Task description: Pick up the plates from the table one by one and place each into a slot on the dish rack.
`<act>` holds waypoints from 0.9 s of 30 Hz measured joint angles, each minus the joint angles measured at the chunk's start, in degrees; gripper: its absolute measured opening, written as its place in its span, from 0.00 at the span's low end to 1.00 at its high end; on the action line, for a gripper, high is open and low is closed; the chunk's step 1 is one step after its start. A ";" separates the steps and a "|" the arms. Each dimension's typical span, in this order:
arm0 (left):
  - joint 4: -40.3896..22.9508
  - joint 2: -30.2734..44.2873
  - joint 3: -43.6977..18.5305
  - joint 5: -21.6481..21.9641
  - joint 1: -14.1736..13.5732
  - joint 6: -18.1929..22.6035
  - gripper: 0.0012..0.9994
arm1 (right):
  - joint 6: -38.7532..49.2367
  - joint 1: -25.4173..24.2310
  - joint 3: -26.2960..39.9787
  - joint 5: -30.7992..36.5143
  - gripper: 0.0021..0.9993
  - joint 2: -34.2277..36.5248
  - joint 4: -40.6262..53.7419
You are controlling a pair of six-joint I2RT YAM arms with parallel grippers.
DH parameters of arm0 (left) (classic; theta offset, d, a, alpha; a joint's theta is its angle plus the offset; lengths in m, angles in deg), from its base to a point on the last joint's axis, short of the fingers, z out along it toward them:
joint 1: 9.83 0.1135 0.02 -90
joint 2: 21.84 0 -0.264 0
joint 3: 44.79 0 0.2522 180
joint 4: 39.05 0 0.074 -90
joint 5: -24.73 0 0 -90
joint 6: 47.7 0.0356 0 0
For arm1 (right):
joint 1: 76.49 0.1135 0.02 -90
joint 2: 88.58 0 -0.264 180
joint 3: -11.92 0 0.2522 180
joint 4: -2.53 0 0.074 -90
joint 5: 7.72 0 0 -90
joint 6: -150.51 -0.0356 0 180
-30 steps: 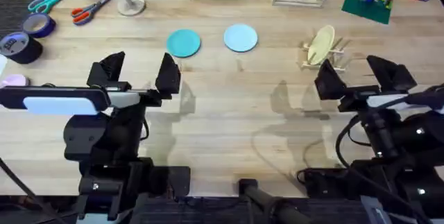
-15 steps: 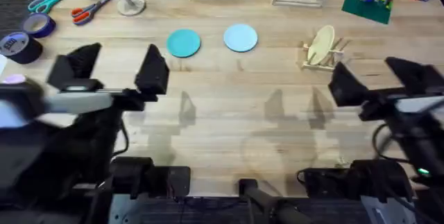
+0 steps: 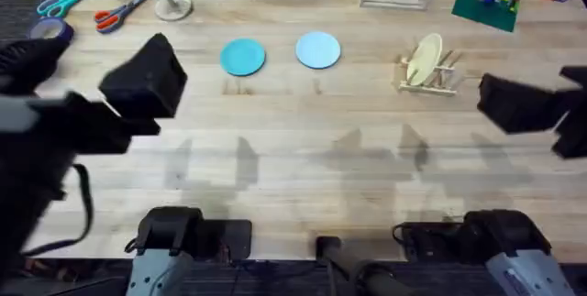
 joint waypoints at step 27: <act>-34.05 48.12 -45.77 -7.54 -0.07 -1.27 0.99 | 0.00 0.00 32.68 -0.01 1.00 36.63 15.57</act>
